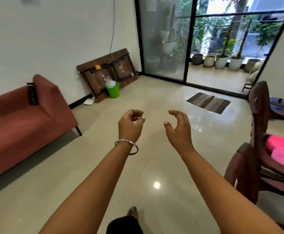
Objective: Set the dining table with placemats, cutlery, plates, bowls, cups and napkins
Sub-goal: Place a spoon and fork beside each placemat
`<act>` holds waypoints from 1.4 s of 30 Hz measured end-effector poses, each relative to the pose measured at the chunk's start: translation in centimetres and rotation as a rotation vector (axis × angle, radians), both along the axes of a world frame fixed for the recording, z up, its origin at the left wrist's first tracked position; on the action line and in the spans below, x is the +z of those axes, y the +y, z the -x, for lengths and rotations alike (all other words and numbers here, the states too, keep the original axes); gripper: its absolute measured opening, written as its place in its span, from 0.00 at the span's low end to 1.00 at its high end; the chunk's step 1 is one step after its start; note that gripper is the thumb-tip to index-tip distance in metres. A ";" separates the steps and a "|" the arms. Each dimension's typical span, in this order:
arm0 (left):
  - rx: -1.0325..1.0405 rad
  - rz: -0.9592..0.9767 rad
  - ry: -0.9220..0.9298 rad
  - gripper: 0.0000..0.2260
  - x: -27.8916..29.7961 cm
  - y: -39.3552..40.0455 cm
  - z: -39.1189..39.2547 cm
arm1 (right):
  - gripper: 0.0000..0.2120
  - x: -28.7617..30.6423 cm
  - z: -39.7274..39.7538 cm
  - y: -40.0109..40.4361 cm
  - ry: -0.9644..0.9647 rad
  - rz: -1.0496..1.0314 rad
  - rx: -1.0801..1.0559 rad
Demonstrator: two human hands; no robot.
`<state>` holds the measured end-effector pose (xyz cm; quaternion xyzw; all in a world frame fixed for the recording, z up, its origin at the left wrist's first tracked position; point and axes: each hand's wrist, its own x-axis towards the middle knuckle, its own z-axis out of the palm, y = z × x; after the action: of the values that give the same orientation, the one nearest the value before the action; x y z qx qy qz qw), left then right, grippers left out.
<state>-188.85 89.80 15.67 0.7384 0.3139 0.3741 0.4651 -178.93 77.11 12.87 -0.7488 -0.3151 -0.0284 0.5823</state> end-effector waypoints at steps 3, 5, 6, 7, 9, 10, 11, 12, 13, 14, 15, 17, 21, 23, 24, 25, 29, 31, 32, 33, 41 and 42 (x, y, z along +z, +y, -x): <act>-0.097 0.032 -0.023 0.12 -0.8 4.7 -6.2 | 0.12 -1.0 -4.9 4.1 -0.002 0.014 -0.088; -0.169 0.050 -0.008 0.12 -0.9 8.1 -10.7 | 0.11 -1.1 -8.7 6.5 0.047 0.028 -0.154; -0.198 0.058 -0.009 0.12 -1.0 9.4 -12.6 | 0.12 -0.8 -10.1 7.2 0.070 0.037 -0.181; -0.232 0.062 0.003 0.13 -1.0 10.9 -14.6 | 0.13 -0.8 -11.7 8.2 0.082 0.040 -0.215; -0.370 0.059 0.049 0.13 -1.0 13.6 -19.3 | 0.14 -0.8 -15.3 9.9 0.117 0.016 -0.347; -0.442 0.051 0.072 0.13 -1.4 14.8 -22.1 | 0.15 -0.8 -17.2 10.6 0.134 -0.005 -0.420; -0.438 0.037 0.056 0.13 -1.2 15.0 -22.4 | 0.15 -0.4 -17.5 10.7 0.123 -0.011 -0.412; -0.435 0.041 0.044 0.14 -1.0 15.3 -22.8 | 0.15 -0.2 -17.9 10.7 0.116 -0.008 -0.396; -0.466 0.054 0.037 0.15 -0.9 15.5 -24.0 | 0.14 -0.3 -19.0 10.7 0.120 -0.006 -0.415; -0.533 0.066 0.038 0.16 -1.2 15.7 -26.8 | 0.14 -0.2 -21.0 10.7 0.122 -0.012 -0.470; -0.601 0.076 0.050 0.17 -1.6 15.8 -29.7 | 0.14 -0.2 -23.0 10.5 0.123 -0.022 -0.531; -0.692 0.090 0.066 0.18 -2.2 15.2 -34.3 | 0.12 -0.4 -26.6 9.3 0.127 -0.044 -0.634; -0.824 0.101 0.066 0.18 -2.8 12.1 -44.2 | 0.09 -1.3 -34.5 5.8 0.131 -0.085 -0.797; -0.900 0.097 0.062 0.17 -2.8 10.1 -49.9 | 0.09 -1.3 -39.0 3.8 0.147 -0.130 -0.869; -0.951 0.091 0.057 0.17 -2.5 9.0 -52.9 | 0.10 -1.2 -41.6 2.7 0.146 -0.155 -0.901; -0.994 0.072 0.059 0.18 -2.1 7.9 -55.9 | 0.10 -1.0 -44.1 1.5 0.151 -0.177 -0.930; -1.124 0.014 0.089 0.16 -0.6 4.2 -67.6 | 0.10 -0.6 -54.2 -2.7 0.147 -0.246 -1.059; -1.133 0.020 0.087 0.15 -0.5 2.9 -72.8 | 0.10 -0.4 -58.5 -4.1 0.162 -0.237 -1.088; -1.134 0.035 0.094 0.16 -0.6 2.3 -75.3 | 0.11 -0.3 -60.7 -4.7 0.168 -0.231 -1.093; -1.135 0.051 0.111 0.15 -0.8 1.7 -77.5 | 0.11 -0.4 -62.8 -5.2 0.177 -0.229 -1.102; -1.272 0.112 0.261 0.14 -6.0 -4.0 -95.1 | 0.05 -3.8 -75.6 -9.9 0.265 -0.298 -1.298; -1.304 0.110 0.269 0.13 -6.8 -4.9 -97.7 | 0.06 -4.5 -77.3 -10.7 0.275 -0.314 -1.340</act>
<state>-91.17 84.90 8.91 0.7925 -0.1229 -0.0956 0.5896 -101.59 66.39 8.35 -0.6857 0.2986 -0.3315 0.5751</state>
